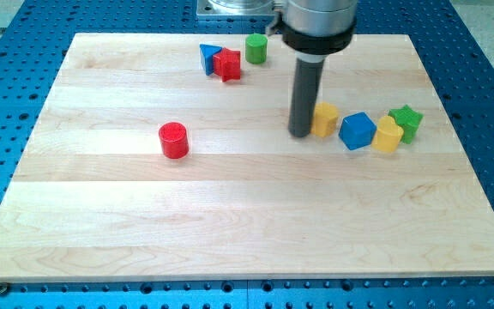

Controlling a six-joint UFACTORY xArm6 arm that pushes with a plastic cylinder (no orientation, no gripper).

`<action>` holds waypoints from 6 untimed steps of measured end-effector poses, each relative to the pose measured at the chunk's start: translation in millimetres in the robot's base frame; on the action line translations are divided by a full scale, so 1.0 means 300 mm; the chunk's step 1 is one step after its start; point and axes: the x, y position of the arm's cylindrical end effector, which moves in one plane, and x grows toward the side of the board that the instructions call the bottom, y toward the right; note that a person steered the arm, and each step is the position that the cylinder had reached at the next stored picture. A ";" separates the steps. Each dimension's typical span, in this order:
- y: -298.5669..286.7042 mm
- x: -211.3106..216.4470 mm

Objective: Place the red circle to the top left side of the blue cube

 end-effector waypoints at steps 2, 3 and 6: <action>0.155 -0.141; 0.228 -0.128; -0.606 -0.135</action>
